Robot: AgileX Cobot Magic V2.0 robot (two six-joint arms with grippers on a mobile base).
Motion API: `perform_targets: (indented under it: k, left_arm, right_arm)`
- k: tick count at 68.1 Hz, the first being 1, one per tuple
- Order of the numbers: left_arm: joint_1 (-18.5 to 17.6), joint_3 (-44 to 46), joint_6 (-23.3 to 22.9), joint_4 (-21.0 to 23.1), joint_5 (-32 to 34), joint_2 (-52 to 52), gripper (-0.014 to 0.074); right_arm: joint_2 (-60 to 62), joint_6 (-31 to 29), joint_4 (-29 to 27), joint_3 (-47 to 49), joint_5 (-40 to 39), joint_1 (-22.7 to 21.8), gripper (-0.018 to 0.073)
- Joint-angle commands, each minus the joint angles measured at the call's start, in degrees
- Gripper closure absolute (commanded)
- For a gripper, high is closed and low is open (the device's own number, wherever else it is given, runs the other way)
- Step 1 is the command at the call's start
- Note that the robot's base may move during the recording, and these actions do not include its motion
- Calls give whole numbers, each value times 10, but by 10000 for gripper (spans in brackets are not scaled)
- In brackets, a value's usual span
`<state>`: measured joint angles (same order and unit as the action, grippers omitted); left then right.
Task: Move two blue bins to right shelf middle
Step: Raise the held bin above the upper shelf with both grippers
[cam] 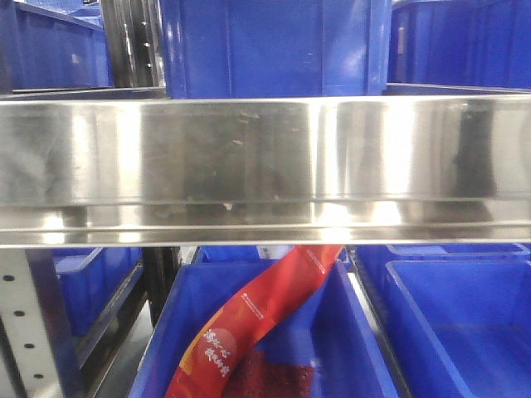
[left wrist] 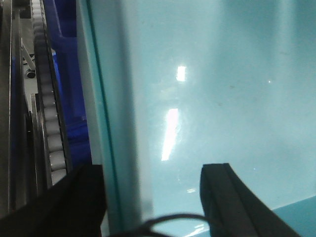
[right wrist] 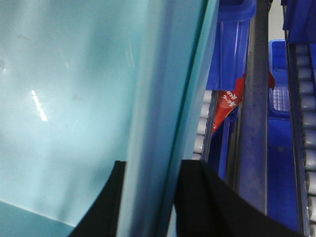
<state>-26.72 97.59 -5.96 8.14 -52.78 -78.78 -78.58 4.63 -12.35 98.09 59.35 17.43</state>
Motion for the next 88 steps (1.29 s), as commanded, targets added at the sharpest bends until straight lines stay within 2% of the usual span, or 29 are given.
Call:
perform_targets:
  k: [1,88]
  left_arm:
    - [-2,12,26,27,32,15,708]
    - [-2,12,26,27,33,15,708]
  right_arm:
    - [5,-11,-2,7,-45,-1,713]
    - [5,-11,-2,7,-45,-1,713]
